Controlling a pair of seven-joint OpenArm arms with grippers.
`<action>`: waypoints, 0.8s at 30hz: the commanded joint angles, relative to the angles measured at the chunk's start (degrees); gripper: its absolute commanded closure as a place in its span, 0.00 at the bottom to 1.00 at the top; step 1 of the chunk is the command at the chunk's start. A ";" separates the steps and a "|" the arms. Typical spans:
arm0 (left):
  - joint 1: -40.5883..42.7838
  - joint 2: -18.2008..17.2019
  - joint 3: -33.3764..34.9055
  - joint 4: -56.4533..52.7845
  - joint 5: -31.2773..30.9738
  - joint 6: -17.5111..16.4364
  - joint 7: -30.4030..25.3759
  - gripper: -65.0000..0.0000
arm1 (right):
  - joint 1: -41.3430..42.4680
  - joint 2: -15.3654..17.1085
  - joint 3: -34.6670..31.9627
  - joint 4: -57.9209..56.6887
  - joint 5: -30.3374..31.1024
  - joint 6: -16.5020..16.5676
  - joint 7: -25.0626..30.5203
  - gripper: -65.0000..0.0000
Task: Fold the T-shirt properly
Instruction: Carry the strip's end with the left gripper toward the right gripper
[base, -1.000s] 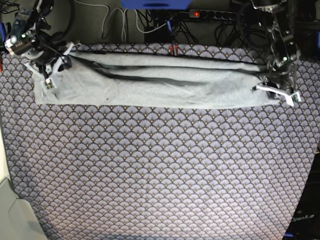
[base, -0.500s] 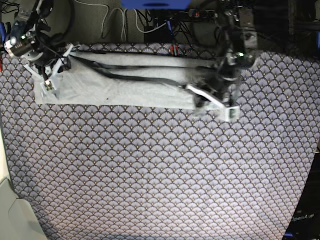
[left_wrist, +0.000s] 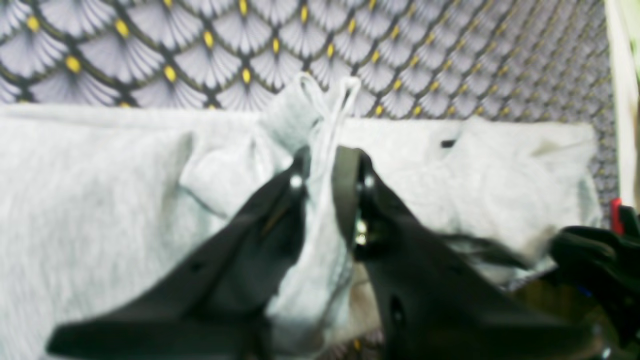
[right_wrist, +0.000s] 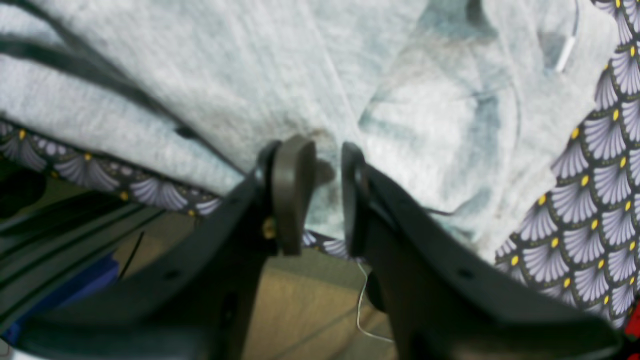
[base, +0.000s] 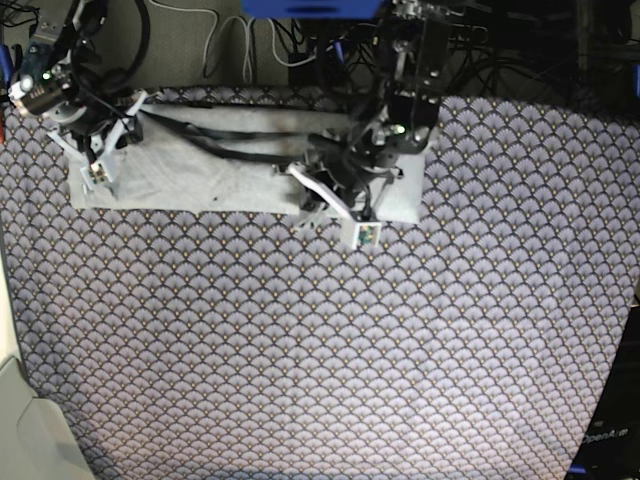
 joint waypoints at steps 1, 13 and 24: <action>-0.99 0.66 1.35 0.17 -0.84 -0.41 -1.55 1.00 | 0.23 0.77 0.24 0.82 0.35 -0.05 0.76 0.77; -2.93 0.66 9.18 -0.89 -1.28 -0.41 -4.72 1.00 | 0.23 0.77 0.15 0.82 0.35 -0.05 0.76 0.77; -2.31 0.66 9.35 -0.36 -1.46 -0.93 -4.10 0.63 | 0.14 0.86 0.15 0.82 0.35 -0.05 0.68 0.77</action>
